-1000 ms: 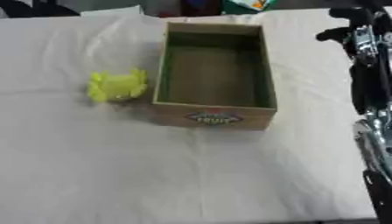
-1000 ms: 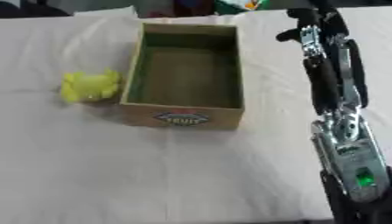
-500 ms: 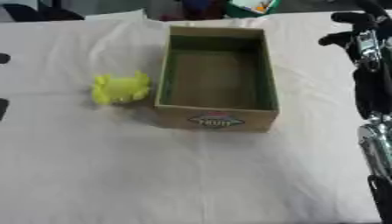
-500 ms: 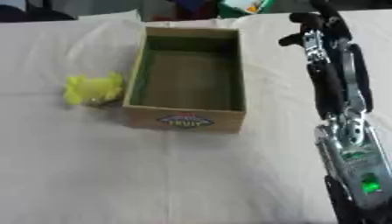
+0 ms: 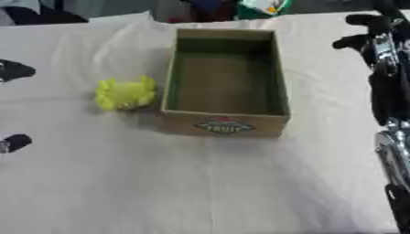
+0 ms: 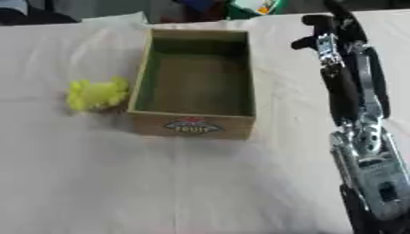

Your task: Pick up objects on the table and place them in the box.

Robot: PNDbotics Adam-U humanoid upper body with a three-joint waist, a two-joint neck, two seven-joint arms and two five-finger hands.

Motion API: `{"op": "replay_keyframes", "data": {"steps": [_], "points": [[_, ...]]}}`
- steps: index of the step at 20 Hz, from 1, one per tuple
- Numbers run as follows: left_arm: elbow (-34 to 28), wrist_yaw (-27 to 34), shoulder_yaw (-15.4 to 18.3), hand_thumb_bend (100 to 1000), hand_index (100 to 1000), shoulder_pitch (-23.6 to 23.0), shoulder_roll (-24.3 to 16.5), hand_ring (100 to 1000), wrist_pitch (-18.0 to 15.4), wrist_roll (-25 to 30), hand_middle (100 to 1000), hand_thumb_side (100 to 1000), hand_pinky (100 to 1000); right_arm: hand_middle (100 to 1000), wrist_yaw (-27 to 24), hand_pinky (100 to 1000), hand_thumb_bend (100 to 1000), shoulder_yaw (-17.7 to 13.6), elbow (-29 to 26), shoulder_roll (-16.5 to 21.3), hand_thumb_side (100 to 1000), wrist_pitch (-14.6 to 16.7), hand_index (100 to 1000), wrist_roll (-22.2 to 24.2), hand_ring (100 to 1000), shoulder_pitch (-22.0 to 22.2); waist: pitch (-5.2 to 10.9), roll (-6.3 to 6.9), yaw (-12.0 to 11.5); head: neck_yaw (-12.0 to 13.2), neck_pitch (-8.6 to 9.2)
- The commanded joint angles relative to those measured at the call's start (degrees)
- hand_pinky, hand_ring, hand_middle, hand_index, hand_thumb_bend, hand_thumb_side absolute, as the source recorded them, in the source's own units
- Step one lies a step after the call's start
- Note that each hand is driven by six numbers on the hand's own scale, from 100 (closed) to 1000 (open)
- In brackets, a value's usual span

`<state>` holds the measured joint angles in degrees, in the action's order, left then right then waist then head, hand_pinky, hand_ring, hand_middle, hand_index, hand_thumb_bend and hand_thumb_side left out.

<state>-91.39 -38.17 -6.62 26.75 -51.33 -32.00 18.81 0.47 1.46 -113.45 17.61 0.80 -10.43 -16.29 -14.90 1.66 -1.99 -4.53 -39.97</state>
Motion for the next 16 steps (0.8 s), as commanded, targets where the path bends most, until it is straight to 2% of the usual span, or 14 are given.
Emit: {"op": "replay_keyframes", "data": {"steps": [1,2,3,6,9,12,13,16], "points": [[2.11,5.17,0.37,455,1000,3.53,-0.02,870,-0.32,10.94,886,606,734,739,-0.38,814,100,0.05,-1.14,0.78,756,0.06,949,0.28,611,-0.46,1.24,0.00,0.25,0.11,0.79],[2.83,6.92,0.52,430,1000,4.67,0.44,872,-0.19,14.09,885,573,735,739,-0.42,814,100,0.05,-1.14,0.71,753,0.03,949,0.28,611,-0.43,1.30,-0.03,0.38,0.14,0.85],[3.52,8.25,0.64,360,1000,5.69,0.84,878,0.00,16.66,894,526,737,739,-0.47,814,100,0.05,-1.14,0.65,758,0.00,949,0.27,611,-0.39,1.34,-0.04,0.49,0.20,0.82],[5.72,10.05,0.56,306,1000,8.39,2.02,884,0.48,21.89,911,472,743,739,-0.70,814,100,0.10,-1.14,0.61,760,0.00,950,0.18,611,-0.26,1.40,0.04,0.69,0.27,0.50],[7.95,10.09,0.01,323,1000,10.61,3.38,892,0.70,24.97,922,464,750,740,-0.73,815,100,0.17,-1.14,0.67,759,-0.04,950,0.25,611,-0.18,1.38,0.08,0.66,0.56,-0.03],[9.46,8.32,-0.67,517,1000,12.21,4.11,906,-0.03,26.86,943,522,757,740,-0.77,815,100,0.28,-1.14,0.75,758,-0.08,951,0.35,611,-0.12,1.30,0.13,0.71,1.08,-0.31],[9.87,7.25,-0.83,536,1000,12.65,4.27,908,-0.44,27.16,946,523,756,740,-0.77,815,100,0.31,-1.14,0.76,757,-0.11,951,0.38,610,-0.11,1.26,0.14,0.76,1.21,-0.39],[11.12,3.33,-1.30,436,1000,13.81,5.10,905,-1.47,26.23,933,465,747,740,-0.86,815,100,0.41,-1.14,0.74,756,-0.20,952,0.43,611,-0.12,1.12,0.19,1.14,1.62,-0.61]]}}
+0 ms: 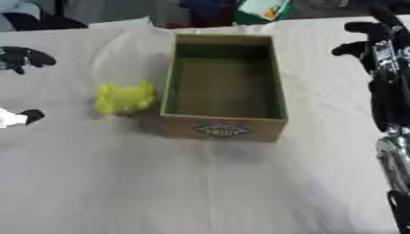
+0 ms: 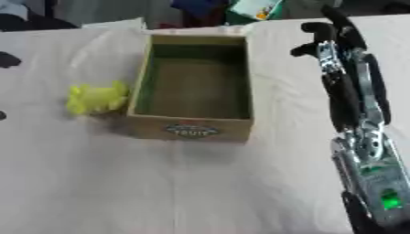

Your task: Pick up objects on the table and place them in the box.

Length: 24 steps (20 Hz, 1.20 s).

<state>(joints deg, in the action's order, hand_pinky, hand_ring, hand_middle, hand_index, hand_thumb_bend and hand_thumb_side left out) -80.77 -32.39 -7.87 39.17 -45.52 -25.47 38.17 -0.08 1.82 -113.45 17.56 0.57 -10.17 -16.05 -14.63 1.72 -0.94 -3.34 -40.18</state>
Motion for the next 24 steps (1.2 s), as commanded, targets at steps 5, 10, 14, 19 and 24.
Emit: {"op": "replay_keyframes", "data": {"steps": [5,10,14,19,24], "points": [[3.31,-4.47,-0.67,424,1000,2.69,1.76,899,-8.84,5.85,921,473,742,740,-0.39,815,100,0.12,-1.14,0.59,752,-0.04,953,0.22,610,-0.36,0.71,0.01,0.33,0.66,-0.15],[3.25,-5.08,-1.41,532,1000,3.36,3.73,897,-9.02,6.56,920,561,746,740,-0.46,815,100,0.13,-1.14,0.49,752,-0.10,953,0.17,610,-0.25,0.62,-0.19,0.25,0.79,0.40],[2.30,-5.63,-1.75,600,1000,4.15,5.01,895,-8.37,6.73,919,599,744,741,-0.51,815,100,0.15,-1.14,0.50,752,-0.12,954,0.16,611,-0.17,0.52,-0.33,0.21,1.16,0.93],[2.16,-6.84,-2.08,561,1000,5.26,6.14,889,-7.73,5.71,912,592,740,741,-0.60,816,100,0.23,-1.14,0.51,751,-0.18,955,0.23,611,-0.10,0.30,-0.40,0.40,2.00,1.29],[3.48,-7.51,-2.35,577,1000,7.31,8.26,863,-6.19,4.26,830,649,736,741,-0.71,816,100,0.42,-1.14,0.38,747,-0.30,956,0.34,611,-0.09,0.05,-0.24,0.84,2.55,1.16]]}}
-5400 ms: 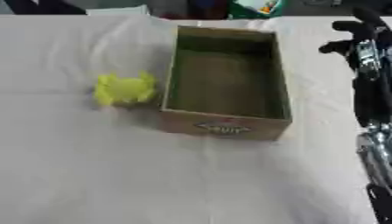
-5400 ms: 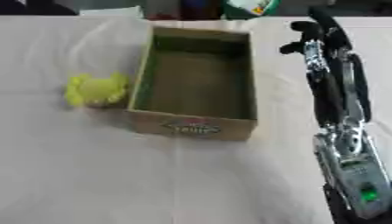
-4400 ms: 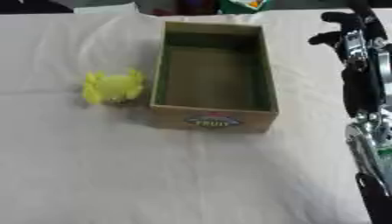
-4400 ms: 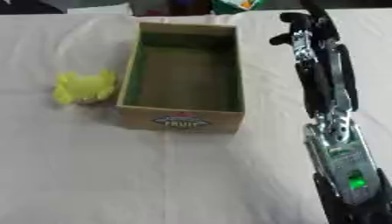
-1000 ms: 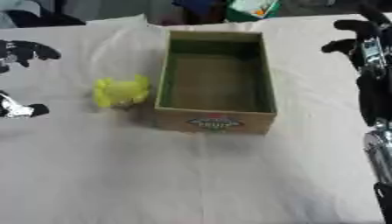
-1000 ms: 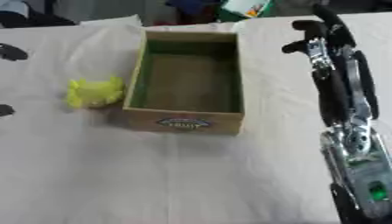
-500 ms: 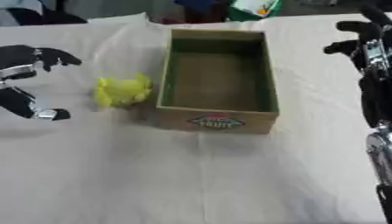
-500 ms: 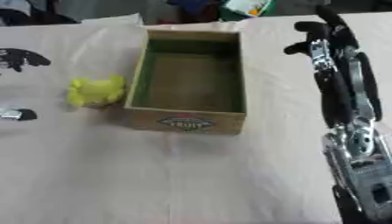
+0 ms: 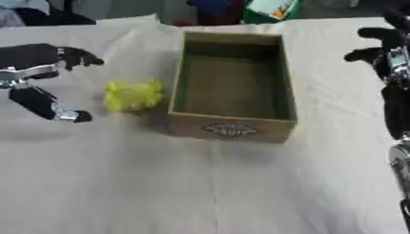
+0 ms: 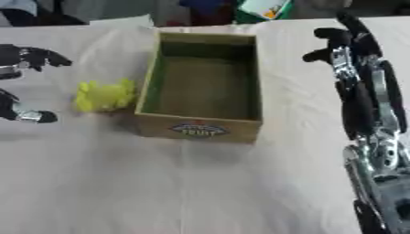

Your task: Pick up objects on the table and place them in the box.

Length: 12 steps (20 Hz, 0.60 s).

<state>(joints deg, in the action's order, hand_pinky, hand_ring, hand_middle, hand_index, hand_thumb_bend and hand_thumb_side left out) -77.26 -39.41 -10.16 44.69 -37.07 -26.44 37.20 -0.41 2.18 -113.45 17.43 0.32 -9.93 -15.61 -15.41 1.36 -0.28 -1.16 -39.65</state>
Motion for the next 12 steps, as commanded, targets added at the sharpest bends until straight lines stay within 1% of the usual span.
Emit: {"op": "replay_keyframes", "data": {"steps": [1,3,7,12], "points": [[0.26,-0.81,-0.13,576,1000,2.23,0.32,863,-4.82,4.89,824,649,736,741,-0.40,816,100,0.08,-1.14,0.50,747,-0.02,956,0.11,611,-0.54,0.81,0.19,0.27,0.49,0.56],[0.84,-1.80,-0.61,572,992,2.89,1.09,864,-4.58,4.63,804,653,735,741,-0.34,816,100,0.01,-1.14,0.54,746,0.01,956,0.06,611,-0.49,0.87,0.41,0.28,0.65,0.28],[1.89,-4.50,-1.54,561,1000,4.03,2.31,866,-5.34,4.21,804,658,731,741,-0.38,815,100,-0.16,-1.14,0.64,739,0.09,956,-0.26,611,-0.16,1.17,0.89,-0.15,0.80,-0.37],[3.61,-6.88,-2.59,557,1000,5.01,4.14,864,-6.27,3.58,806,659,727,736,-0.67,813,100,-0.32,-1.14,0.60,734,0.41,954,-0.98,608,-0.20,1.44,1.41,-0.13,1.32,-0.66]]}}
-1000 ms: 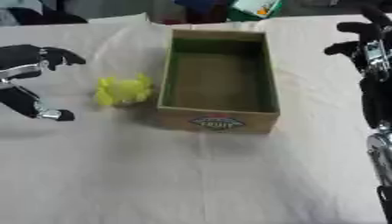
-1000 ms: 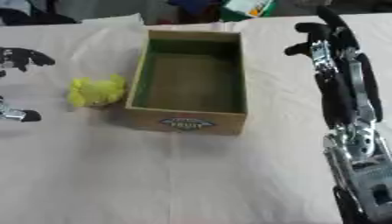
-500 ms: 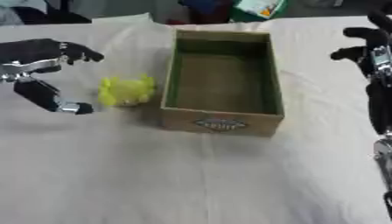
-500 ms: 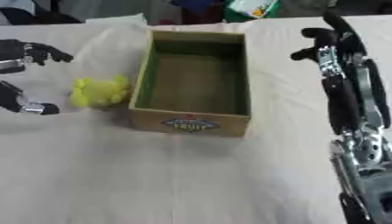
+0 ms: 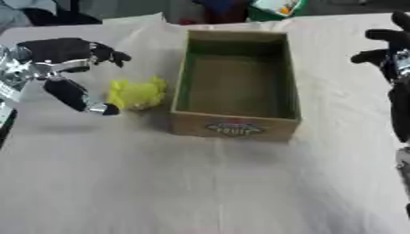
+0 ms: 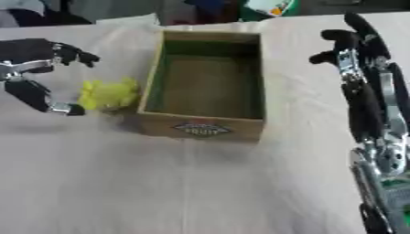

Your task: Pick up objects on the table and place them in the box.

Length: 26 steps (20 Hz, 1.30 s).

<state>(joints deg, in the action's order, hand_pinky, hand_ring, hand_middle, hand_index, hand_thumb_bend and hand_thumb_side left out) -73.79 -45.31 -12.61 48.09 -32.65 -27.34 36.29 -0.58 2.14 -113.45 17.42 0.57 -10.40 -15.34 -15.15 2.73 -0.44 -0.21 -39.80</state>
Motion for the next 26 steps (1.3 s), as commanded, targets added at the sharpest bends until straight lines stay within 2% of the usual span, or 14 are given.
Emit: {"op": "replay_keyframes", "data": {"steps": [1,5,10,19,26], "points": [[0.44,-1.19,-0.25,555,1000,1.77,0.16,864,-5.47,4.40,806,660,726,736,-0.58,813,100,-0.23,-1.14,0.56,735,0.20,953,-0.58,608,-0.61,1.20,0.09,0.18,0.46,-0.46],[1.99,-2.35,-0.15,549,993,2.23,1.67,864,-5.07,4.44,807,674,723,735,-0.81,813,100,-0.01,-1.14,0.30,739,0.43,951,-0.40,609,-1.46,1.17,0.17,1.00,1.02,-0.25],[4.54,-6.68,0.84,557,966,2.86,2.51,878,-4.04,2.32,818,692,723,735,-1.14,813,100,0.25,-1.14,0.01,741,0.49,950,0.12,608,-2.05,0.93,0.07,1.76,1.65,-0.17],[7.35,-22.09,1.20,546,944,2.58,3.95,892,-4.03,-6.82,832,708,715,735,-1.31,813,100,0.33,-1.14,-0.06,744,0.52,949,0.37,608,-2.40,0.19,-0.42,2.63,2.50,-0.56],[10.86,-27.41,1.63,500,932,2.63,5.05,872,-4.84,-9.67,806,735,694,735,-1.46,813,100,0.45,-1.14,-0.13,745,0.55,948,0.55,608,-2.72,-0.29,-0.65,3.12,3.32,0.04]]}}
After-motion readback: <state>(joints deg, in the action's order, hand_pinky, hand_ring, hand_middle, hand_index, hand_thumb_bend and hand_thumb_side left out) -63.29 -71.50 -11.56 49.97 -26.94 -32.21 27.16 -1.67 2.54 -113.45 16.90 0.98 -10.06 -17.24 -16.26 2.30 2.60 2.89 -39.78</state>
